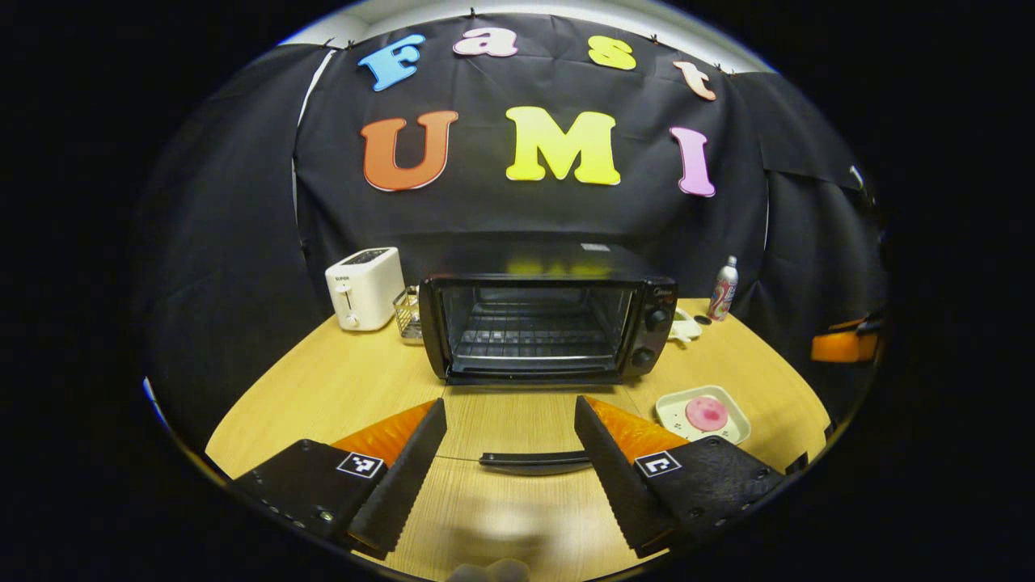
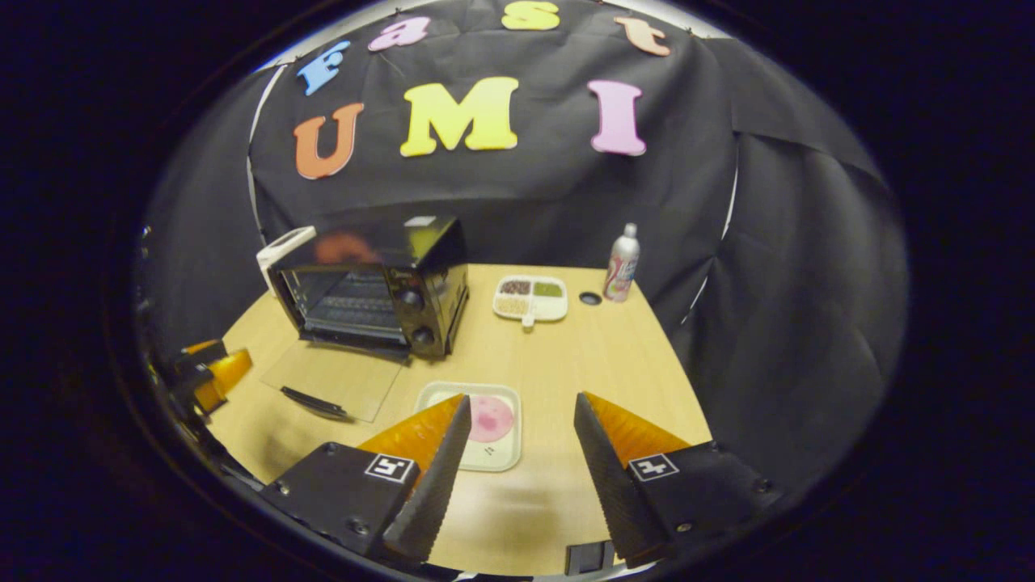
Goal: Open the electric oven with the left hand, put the food in, and close the electric oven.
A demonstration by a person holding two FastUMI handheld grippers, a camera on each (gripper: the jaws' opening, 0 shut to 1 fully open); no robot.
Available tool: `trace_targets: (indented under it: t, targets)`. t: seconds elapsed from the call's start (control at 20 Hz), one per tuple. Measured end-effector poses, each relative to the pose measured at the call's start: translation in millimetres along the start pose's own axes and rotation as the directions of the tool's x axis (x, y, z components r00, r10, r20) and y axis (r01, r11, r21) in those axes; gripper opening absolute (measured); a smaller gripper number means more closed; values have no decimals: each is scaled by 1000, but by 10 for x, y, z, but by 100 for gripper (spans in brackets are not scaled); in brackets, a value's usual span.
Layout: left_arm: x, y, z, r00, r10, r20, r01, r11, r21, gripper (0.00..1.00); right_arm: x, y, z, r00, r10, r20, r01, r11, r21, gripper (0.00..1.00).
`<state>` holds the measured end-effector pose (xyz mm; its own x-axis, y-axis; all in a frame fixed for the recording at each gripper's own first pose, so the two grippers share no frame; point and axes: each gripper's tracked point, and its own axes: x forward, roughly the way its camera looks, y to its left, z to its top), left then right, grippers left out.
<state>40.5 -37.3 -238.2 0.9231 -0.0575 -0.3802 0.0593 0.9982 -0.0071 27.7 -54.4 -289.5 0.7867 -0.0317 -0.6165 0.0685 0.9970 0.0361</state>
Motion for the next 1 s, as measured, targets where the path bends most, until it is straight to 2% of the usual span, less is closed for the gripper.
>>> trace_targets:
  t: [0.2,0.25,0.4,0.5,0.55,0.7,0.8,1.0]
  targets:
    - [-248,-86,404,998,23,53,-22,999,-25,97,695,4,-399,981,83,-176,-80,996,26,69]
    - [-292,-109,478,997,37,61,-36,999,-26,96,829,6,-447,973,102,-205,-98,995,29,63]
    - [-404,-163,614,993,84,77,-82,996,-28,97,1171,-31,-628,948,133,-290,-126,991,45,59]
    - [-473,-211,656,990,119,78,-116,993,-33,97,1296,-34,-725,923,158,-350,-150,987,50,51]
    - [-518,-218,677,987,139,76,-137,990,-38,97,1339,-36,-765,912,163,-375,-157,986,48,41]
    - [-613,-276,730,979,190,75,-185,980,-66,97,1422,-38,-847,871,190,-453,-182,981,61,36]
    - [-656,-299,748,973,218,77,-213,974,-72,97,1487,-81,-845,856,182,-483,-173,983,62,23]
    - [-716,-372,804,965,247,88,-241,968,-71,97,1492,-95,-833,800,170,-575,-154,985,77,19]
